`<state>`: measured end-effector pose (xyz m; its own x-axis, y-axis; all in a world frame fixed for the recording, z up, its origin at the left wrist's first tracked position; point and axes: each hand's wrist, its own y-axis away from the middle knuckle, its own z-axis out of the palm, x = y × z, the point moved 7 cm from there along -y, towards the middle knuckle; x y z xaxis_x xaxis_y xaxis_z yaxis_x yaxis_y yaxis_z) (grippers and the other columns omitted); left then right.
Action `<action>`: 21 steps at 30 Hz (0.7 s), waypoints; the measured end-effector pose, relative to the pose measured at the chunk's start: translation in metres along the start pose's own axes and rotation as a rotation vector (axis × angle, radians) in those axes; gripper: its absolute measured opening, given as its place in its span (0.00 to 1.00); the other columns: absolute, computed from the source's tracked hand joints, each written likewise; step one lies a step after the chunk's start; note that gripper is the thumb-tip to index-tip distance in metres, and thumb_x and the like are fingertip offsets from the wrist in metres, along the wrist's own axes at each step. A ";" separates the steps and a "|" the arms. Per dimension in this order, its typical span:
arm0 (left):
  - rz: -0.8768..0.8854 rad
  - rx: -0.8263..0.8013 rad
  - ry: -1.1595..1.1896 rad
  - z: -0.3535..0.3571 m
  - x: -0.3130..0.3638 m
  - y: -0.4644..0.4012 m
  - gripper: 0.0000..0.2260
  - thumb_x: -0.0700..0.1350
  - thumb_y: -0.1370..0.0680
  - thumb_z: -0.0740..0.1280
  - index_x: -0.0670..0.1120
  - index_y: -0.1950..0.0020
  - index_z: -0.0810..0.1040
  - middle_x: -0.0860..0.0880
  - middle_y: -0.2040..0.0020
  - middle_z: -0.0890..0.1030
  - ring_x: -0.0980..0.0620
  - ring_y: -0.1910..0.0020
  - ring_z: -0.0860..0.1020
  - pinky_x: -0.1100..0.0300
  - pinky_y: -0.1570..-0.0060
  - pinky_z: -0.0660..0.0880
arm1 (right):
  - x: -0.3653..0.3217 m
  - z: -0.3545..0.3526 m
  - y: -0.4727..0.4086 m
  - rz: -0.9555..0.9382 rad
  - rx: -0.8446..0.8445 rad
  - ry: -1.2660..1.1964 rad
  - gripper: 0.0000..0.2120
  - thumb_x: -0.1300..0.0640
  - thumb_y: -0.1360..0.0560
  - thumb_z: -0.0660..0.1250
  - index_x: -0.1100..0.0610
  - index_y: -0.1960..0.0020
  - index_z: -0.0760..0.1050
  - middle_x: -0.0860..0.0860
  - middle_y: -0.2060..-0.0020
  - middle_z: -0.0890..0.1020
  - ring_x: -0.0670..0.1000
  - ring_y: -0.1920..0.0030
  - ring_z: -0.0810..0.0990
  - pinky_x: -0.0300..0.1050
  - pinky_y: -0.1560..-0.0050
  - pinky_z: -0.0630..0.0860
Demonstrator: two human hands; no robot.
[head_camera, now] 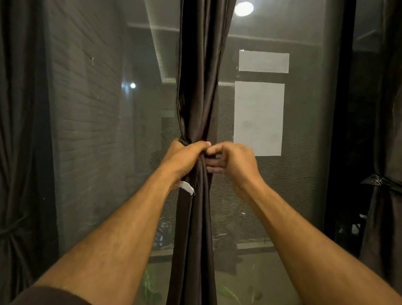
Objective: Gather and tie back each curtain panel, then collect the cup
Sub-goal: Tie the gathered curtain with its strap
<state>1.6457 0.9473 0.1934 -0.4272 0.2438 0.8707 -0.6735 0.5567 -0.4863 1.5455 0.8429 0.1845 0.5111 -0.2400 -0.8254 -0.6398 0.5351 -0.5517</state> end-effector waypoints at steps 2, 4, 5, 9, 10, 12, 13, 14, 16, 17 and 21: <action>-0.072 0.032 0.027 -0.004 -0.003 -0.002 0.13 0.49 0.33 0.75 0.46 0.51 0.85 0.46 0.59 0.88 0.48 0.60 0.87 0.54 0.60 0.84 | -0.003 -0.015 -0.018 -0.023 0.153 0.098 0.09 0.66 0.22 0.61 0.61 0.45 0.77 0.58 0.51 0.83 0.55 0.53 0.86 0.56 0.52 0.84; -0.142 -0.006 0.050 -0.006 -0.001 0.000 0.13 0.47 0.37 0.74 0.45 0.55 0.85 0.44 0.63 0.87 0.47 0.65 0.86 0.54 0.65 0.83 | -0.007 -0.014 -0.036 -0.007 0.140 0.199 0.17 0.67 0.20 0.61 0.60 0.32 0.74 0.56 0.38 0.80 0.55 0.38 0.81 0.56 0.37 0.80; -0.169 -0.047 0.045 -0.005 0.000 0.001 0.12 0.46 0.38 0.74 0.44 0.56 0.85 0.43 0.64 0.86 0.46 0.67 0.85 0.55 0.67 0.82 | -0.007 -0.009 -0.043 0.044 0.075 0.189 0.19 0.66 0.20 0.60 0.60 0.29 0.73 0.57 0.35 0.80 0.56 0.35 0.80 0.56 0.34 0.77; -0.202 -0.063 -0.057 -0.009 0.005 -0.002 0.14 0.46 0.40 0.71 0.41 0.57 0.82 0.42 0.62 0.82 0.44 0.64 0.83 0.52 0.62 0.81 | -0.003 0.004 -0.057 0.217 -0.106 0.021 0.21 0.61 0.18 0.52 0.67 0.36 0.80 0.67 0.40 0.83 0.63 0.43 0.82 0.62 0.36 0.77; -0.183 -0.026 -0.120 -0.012 0.005 -0.004 0.18 0.48 0.40 0.70 0.41 0.53 0.82 0.42 0.58 0.82 0.43 0.58 0.83 0.50 0.55 0.81 | -0.004 0.003 -0.060 0.208 -0.116 0.020 0.21 0.60 0.18 0.52 0.66 0.39 0.81 0.65 0.43 0.84 0.61 0.46 0.83 0.61 0.40 0.80; -0.163 0.097 -0.273 -0.019 0.008 -0.004 0.28 0.52 0.38 0.69 0.40 0.40 0.79 0.42 0.44 0.81 0.41 0.45 0.81 0.45 0.40 0.79 | -0.002 0.004 -0.063 0.192 -0.174 0.053 0.19 0.59 0.18 0.53 0.62 0.43 0.83 0.59 0.49 0.86 0.55 0.53 0.85 0.53 0.50 0.82; -0.143 0.156 -0.337 -0.020 0.009 -0.002 0.29 0.54 0.34 0.69 0.41 0.37 0.77 0.42 0.40 0.79 0.40 0.41 0.79 0.45 0.37 0.78 | 0.000 0.006 -0.062 0.189 -0.209 0.062 0.18 0.59 0.17 0.55 0.61 0.45 0.84 0.57 0.51 0.87 0.53 0.55 0.84 0.50 0.52 0.82; -0.103 0.198 -0.374 -0.020 0.010 -0.002 0.24 0.55 0.30 0.69 0.43 0.40 0.79 0.42 0.40 0.80 0.40 0.40 0.79 0.46 0.37 0.77 | 0.001 0.010 -0.061 0.182 -0.235 0.065 0.16 0.60 0.17 0.57 0.60 0.45 0.84 0.56 0.51 0.87 0.53 0.56 0.84 0.48 0.53 0.82; -0.015 0.206 -0.387 -0.012 0.011 0.001 0.13 0.54 0.24 0.68 0.46 0.48 0.83 0.45 0.50 0.84 0.42 0.46 0.82 0.48 0.43 0.80 | 0.004 0.018 -0.058 0.160 -0.276 0.067 0.15 0.65 0.17 0.57 0.61 0.42 0.83 0.59 0.47 0.86 0.56 0.53 0.82 0.52 0.47 0.82; 0.019 0.203 -0.383 -0.008 0.010 0.003 0.12 0.53 0.23 0.67 0.47 0.47 0.83 0.46 0.53 0.85 0.44 0.49 0.83 0.50 0.46 0.80 | 0.006 0.021 -0.056 0.156 -0.295 0.065 0.16 0.69 0.18 0.56 0.62 0.39 0.81 0.62 0.43 0.85 0.59 0.49 0.82 0.56 0.41 0.80; 0.083 0.128 -0.391 0.003 0.011 0.008 0.15 0.52 0.22 0.67 0.50 0.36 0.80 0.49 0.50 0.85 0.52 0.49 0.83 0.56 0.48 0.80 | 0.009 0.029 -0.053 0.171 -0.382 0.055 0.22 0.77 0.22 0.53 0.65 0.36 0.78 0.64 0.38 0.83 0.61 0.37 0.82 0.53 0.36 0.80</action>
<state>1.6342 0.9520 0.1989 -0.6637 -0.0500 0.7463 -0.6858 0.4389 -0.5805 1.6007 0.8359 0.2093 0.3544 -0.2218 -0.9084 -0.8849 0.2344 -0.4025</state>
